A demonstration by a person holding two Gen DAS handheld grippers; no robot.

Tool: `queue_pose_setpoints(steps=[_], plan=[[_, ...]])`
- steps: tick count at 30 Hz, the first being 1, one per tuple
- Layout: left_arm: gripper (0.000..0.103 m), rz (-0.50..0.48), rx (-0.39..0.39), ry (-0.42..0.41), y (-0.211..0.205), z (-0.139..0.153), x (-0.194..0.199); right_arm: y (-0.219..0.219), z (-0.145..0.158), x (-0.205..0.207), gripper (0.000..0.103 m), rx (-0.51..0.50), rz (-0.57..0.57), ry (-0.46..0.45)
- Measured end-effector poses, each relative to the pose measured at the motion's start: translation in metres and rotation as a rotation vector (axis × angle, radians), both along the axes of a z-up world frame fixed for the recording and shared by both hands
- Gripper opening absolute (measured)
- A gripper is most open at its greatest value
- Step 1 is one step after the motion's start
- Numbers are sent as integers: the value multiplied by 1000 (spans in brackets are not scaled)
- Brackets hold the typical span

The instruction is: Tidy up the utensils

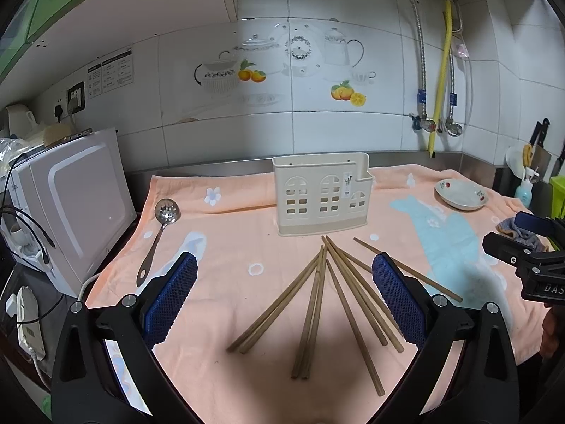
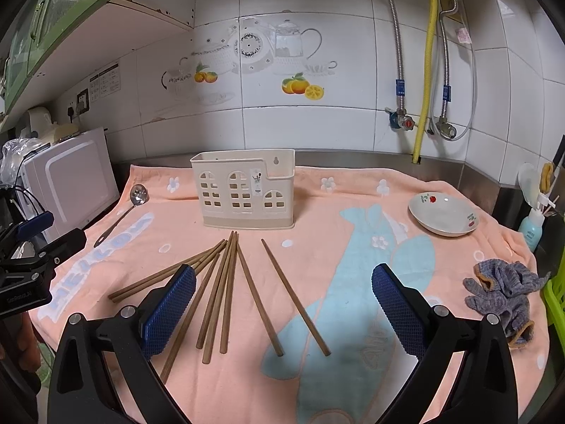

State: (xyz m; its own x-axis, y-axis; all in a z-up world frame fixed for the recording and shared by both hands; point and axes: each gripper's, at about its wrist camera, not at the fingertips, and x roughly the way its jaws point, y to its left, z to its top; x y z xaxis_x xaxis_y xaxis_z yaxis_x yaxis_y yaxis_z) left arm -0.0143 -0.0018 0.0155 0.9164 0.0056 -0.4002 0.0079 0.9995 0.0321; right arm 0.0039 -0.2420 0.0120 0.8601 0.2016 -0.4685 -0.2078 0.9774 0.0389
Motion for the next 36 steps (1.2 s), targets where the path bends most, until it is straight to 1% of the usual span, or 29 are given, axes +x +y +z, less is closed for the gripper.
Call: queue_pose_setpoints(steps=[36], plan=[[98,0,7,7,1,0,5,6,-2,4,97,5,15,13]])
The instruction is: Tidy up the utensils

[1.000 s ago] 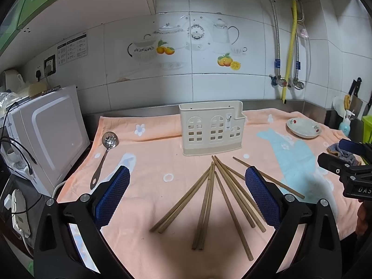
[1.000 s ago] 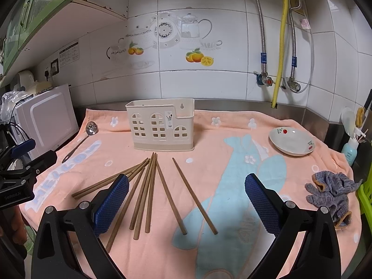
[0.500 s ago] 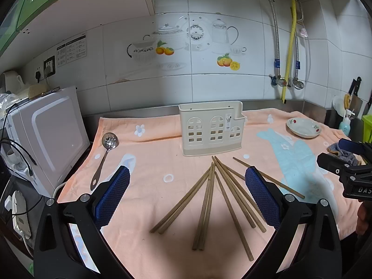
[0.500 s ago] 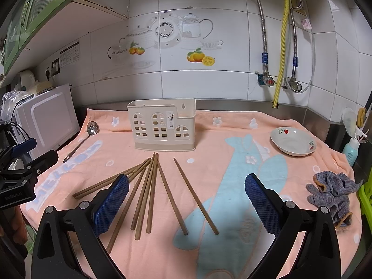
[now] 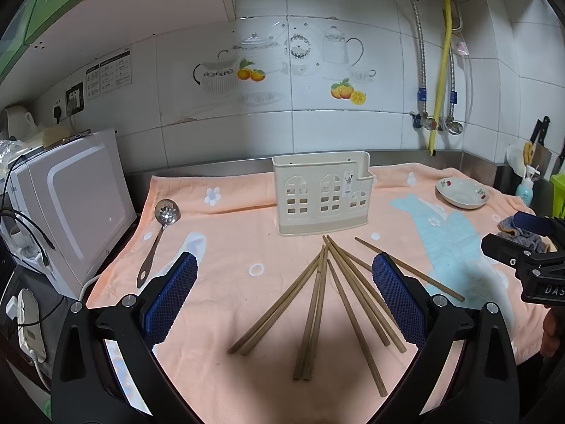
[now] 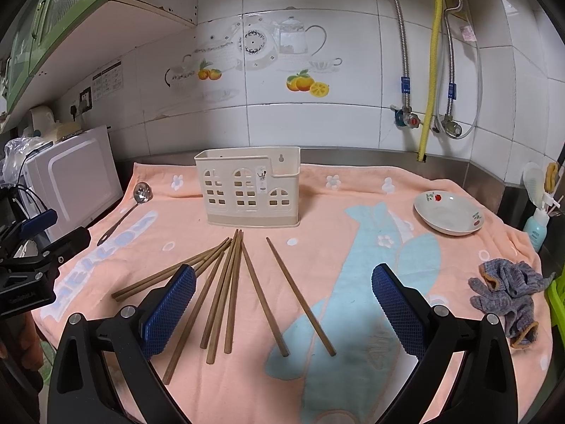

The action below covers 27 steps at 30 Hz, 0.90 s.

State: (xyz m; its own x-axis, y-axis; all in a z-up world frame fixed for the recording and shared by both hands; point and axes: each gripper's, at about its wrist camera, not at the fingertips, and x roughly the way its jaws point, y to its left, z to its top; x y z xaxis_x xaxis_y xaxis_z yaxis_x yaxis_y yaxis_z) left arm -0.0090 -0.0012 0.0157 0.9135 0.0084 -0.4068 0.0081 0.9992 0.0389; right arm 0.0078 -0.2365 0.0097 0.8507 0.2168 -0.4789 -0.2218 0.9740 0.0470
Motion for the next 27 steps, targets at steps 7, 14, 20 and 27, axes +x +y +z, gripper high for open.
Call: queue_pose_setpoints(steps=[7,14,20,27], plan=[[98,-1,0,12,-1,-5,4,-1,-4,4,97,0,4,15],[98,3,-1,27,0,-8,11,0,-7,9,97,-3,8,31],[98,5,-6,46,1,-12,17,3,-13,15,97,-11,20,52],[98,8,-13,81,4,-20,26,7,-20,25,97,-22,39,83]])
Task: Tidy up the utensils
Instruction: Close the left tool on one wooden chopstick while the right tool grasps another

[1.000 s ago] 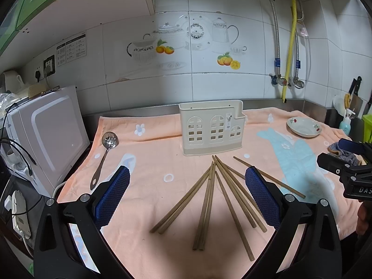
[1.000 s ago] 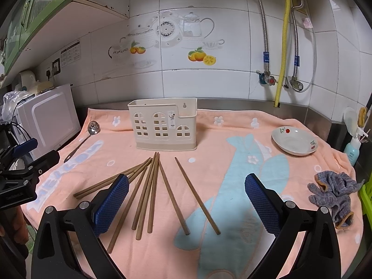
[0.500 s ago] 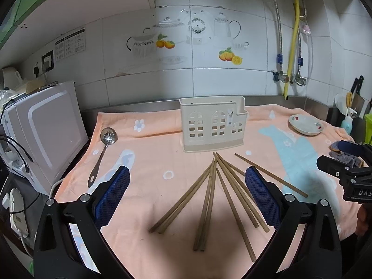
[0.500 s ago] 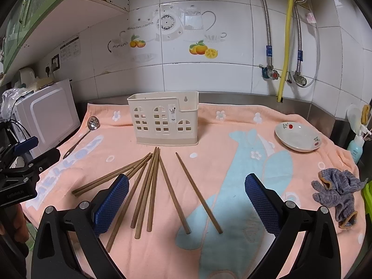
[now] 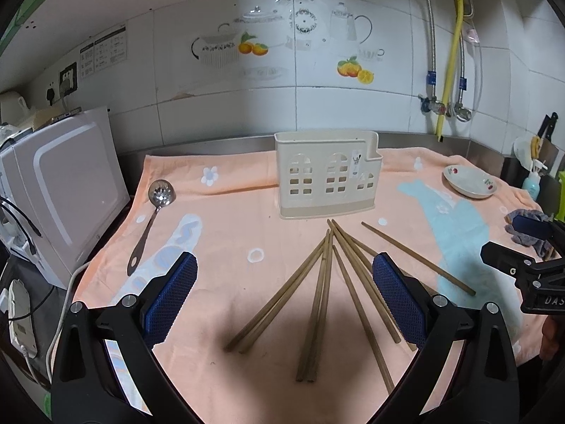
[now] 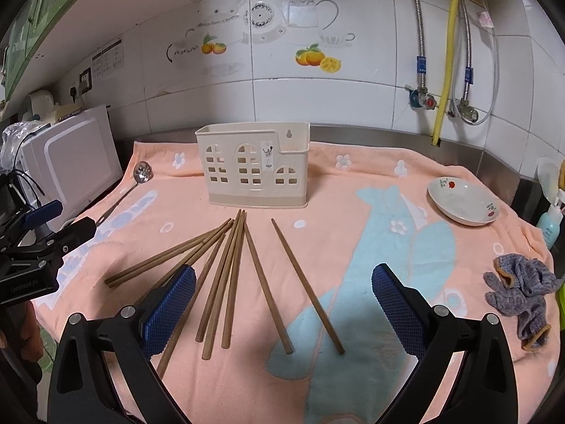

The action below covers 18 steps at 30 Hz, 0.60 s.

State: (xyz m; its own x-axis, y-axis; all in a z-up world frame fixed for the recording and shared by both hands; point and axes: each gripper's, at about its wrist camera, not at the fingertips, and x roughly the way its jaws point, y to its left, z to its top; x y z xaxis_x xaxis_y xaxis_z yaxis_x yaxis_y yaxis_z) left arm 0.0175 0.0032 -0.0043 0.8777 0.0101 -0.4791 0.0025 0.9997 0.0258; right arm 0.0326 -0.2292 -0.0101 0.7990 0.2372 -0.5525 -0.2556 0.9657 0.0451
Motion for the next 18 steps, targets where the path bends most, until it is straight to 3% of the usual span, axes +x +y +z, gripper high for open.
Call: queue_pose_setpoints(steps=[18], plan=[[98,-12,-15,137,12,-28,31,8,-24,27,97,-29,33,101]])
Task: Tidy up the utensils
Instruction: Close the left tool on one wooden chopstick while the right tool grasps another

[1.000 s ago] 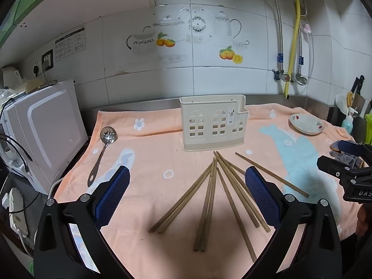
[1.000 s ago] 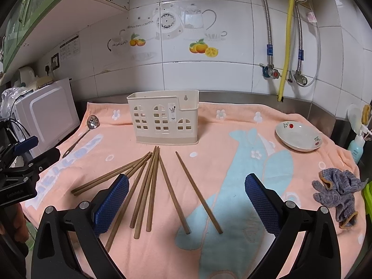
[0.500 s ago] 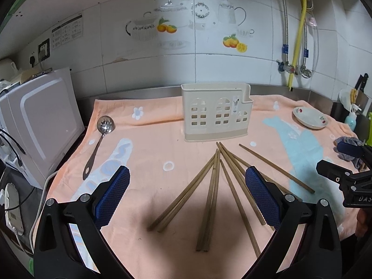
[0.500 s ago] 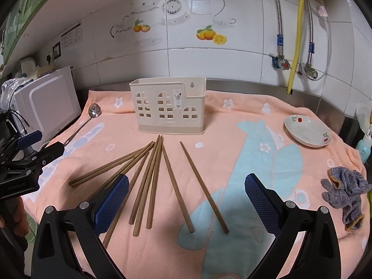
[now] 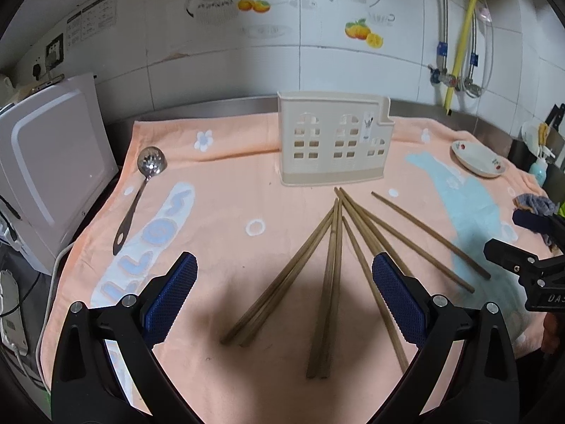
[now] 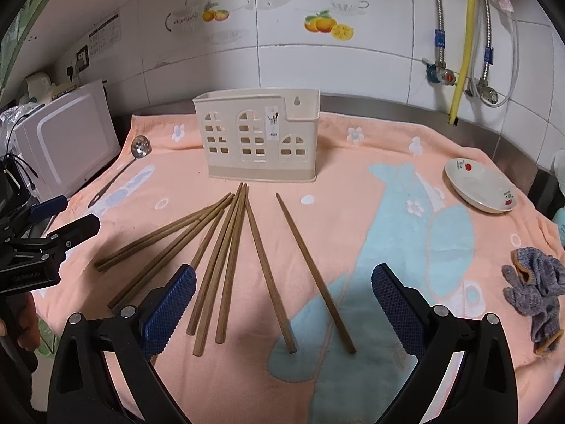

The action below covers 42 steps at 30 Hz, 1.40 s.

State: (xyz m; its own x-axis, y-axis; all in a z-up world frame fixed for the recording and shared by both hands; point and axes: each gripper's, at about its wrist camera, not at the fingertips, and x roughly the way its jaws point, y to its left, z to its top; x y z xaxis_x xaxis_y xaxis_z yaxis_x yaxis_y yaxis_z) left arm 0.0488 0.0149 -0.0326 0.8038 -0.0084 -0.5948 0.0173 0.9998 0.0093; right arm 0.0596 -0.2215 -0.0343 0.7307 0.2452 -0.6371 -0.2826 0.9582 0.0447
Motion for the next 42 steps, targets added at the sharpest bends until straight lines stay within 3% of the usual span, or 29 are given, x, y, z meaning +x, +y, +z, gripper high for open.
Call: queue_pose_setpoints(steps=[13,25,35,38,42], plan=[[98,-30,1,87,13,-27,23,2,-21,19,96,-22,16,70],[96,-82,61,148,35,-44,52,-3,-42,40,96,-49,25,131],[60,-183,54,233,41,-62,69,-8,-53,53,94,-56,43,173],[47,-209,51,258,41,-67,72,-9,-54,55,85,-45,53,190],[35,-245,35,271,39,-70,72,-10,-57,58,80,-44,61,209]])
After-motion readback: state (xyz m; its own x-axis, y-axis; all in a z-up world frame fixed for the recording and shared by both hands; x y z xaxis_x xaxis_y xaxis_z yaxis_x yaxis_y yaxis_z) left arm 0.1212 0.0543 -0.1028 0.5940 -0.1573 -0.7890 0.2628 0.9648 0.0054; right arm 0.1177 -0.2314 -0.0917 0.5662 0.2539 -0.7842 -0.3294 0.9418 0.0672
